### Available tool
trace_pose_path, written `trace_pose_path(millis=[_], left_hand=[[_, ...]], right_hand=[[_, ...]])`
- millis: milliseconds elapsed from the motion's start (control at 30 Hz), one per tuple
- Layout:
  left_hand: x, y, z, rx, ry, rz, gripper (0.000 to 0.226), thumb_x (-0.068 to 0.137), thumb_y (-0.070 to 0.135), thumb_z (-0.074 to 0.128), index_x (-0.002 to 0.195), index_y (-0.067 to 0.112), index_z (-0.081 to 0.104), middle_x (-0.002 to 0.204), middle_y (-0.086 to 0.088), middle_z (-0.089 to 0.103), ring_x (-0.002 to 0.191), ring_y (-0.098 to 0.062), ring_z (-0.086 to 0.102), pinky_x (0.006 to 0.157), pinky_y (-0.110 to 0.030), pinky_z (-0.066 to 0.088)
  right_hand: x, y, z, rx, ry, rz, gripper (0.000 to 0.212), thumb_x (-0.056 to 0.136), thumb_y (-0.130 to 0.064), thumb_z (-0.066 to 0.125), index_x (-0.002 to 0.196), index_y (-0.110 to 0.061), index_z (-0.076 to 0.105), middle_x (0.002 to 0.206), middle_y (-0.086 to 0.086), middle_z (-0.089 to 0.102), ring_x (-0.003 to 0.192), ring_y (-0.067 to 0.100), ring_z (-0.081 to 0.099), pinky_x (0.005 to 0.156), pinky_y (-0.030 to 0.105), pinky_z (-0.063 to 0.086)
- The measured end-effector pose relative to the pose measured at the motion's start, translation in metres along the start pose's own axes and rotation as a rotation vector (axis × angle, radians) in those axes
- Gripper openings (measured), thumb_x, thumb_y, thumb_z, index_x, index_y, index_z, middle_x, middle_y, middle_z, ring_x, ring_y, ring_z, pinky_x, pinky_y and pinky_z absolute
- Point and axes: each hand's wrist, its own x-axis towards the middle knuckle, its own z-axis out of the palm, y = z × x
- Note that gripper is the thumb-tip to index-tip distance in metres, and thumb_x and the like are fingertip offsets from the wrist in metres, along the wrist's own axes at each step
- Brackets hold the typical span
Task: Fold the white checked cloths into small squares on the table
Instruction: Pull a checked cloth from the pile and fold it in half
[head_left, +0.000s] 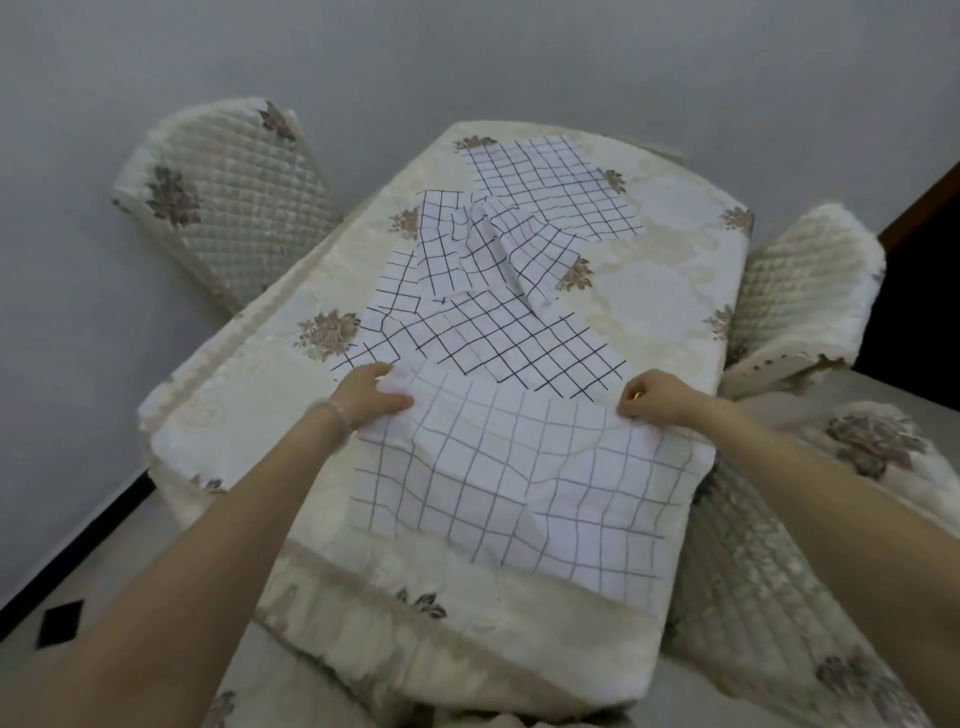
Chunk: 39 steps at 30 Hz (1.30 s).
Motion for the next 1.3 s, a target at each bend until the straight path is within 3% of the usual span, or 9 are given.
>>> trace_pose_path(millis=[100,233,400,467,533,767,1067,1167,1300], left_hand=[[-0.006,0.032,-0.001,0.137,0.022,0.322,0.036,0.083,0.007,0.066,0.118,0.011,0.057,0.11,0.0,0.058,0.109,-0.024,0.054,0.076,-0.023,0.034],[-0.015,0.092,0.002,0.254,-0.041,0.628,0.027,0.083,0.006,0.063,0.108,0.019,0.061,0.1,0.008,0.063,0.092,-0.01,0.057,0.078,-0.023,0.041],[-0.023,0.134,0.012,0.232,-0.053,0.699,0.03,0.082,0.008,0.061,0.105,0.022,0.049,0.075,0.008,0.056,0.065,-0.006,0.048,0.057,-0.017,0.038],[-0.021,0.131,0.009,0.21,-0.029,0.646,0.032,0.081,0.011,0.064,0.105,0.022,0.046,0.071,0.003,0.055,0.061,-0.011,0.047,0.055,-0.024,0.038],[-0.016,0.118,0.006,0.204,-0.035,0.557,0.029,0.078,0.013,0.069,0.1,0.021,0.051,0.063,0.006,0.052,0.054,-0.008,0.044,0.052,-0.024,0.035],[0.004,0.059,-0.003,0.373,-0.345,0.278,0.012,0.074,0.019,0.078,0.071,0.021,0.067,0.061,0.009,0.055,0.049,0.003,0.046,0.056,-0.014,0.036],[0.024,0.066,0.007,-0.564,0.33,0.061,0.021,0.072,0.035,0.078,0.08,0.019,0.066,0.088,-0.006,0.066,0.078,-0.014,0.059,0.075,-0.026,0.048],[0.025,0.044,0.018,-0.807,0.029,-0.202,0.053,0.072,0.052,0.073,0.113,0.019,0.065,0.116,-0.009,0.066,0.102,-0.025,0.064,0.092,-0.045,0.05],[0.02,0.017,0.052,-0.744,-0.203,-0.326,0.044,0.074,0.032,0.077,0.107,0.006,0.065,0.108,-0.013,0.068,0.093,-0.025,0.067,0.083,-0.042,0.055]], right_hand=[[-0.007,-0.019,0.007,-0.238,-0.034,-0.108,0.04,0.086,-0.031,0.068,0.12,-0.013,0.057,0.122,0.006,0.059,0.105,0.022,0.054,0.086,0.03,0.044],[-0.028,-0.086,-0.001,0.121,0.158,-0.497,0.086,0.076,-0.029,0.078,0.146,-0.033,0.028,0.149,-0.007,0.034,0.133,0.015,0.039,0.104,0.028,0.035],[-0.032,-0.127,-0.017,0.131,0.245,-0.666,0.042,0.074,-0.022,0.075,0.114,-0.023,0.06,0.11,-0.005,0.062,0.102,0.014,0.054,0.085,0.032,0.044],[-0.028,-0.121,-0.017,0.206,0.202,-0.596,0.017,0.08,-0.021,0.069,0.092,-0.009,0.066,0.082,0.005,0.061,0.078,0.016,0.053,0.069,0.035,0.039],[-0.024,-0.109,-0.012,0.302,0.208,-0.556,0.026,0.082,-0.021,0.066,0.076,0.002,0.058,0.071,0.015,0.049,0.067,0.015,0.043,0.063,0.032,0.03],[-0.019,-0.057,-0.014,0.595,0.204,-0.377,0.036,0.082,-0.016,0.069,0.068,0.007,0.046,0.066,0.005,0.035,0.065,0.013,0.034,0.059,0.027,0.023],[0.015,-0.025,-0.013,0.766,0.284,-0.131,0.034,0.075,-0.02,0.073,0.083,0.01,0.059,0.079,0.007,0.05,0.073,0.017,0.048,0.068,0.03,0.035],[0.028,-0.016,-0.003,0.82,0.324,-0.07,0.037,0.061,-0.028,0.072,0.075,0.002,0.056,0.076,0.005,0.046,0.071,0.018,0.044,0.066,0.031,0.033],[0.049,0.001,0.013,0.849,0.323,-0.004,0.017,0.074,-0.013,0.072,0.08,-0.002,0.061,0.08,0.008,0.056,0.075,0.022,0.052,0.067,0.035,0.042]])
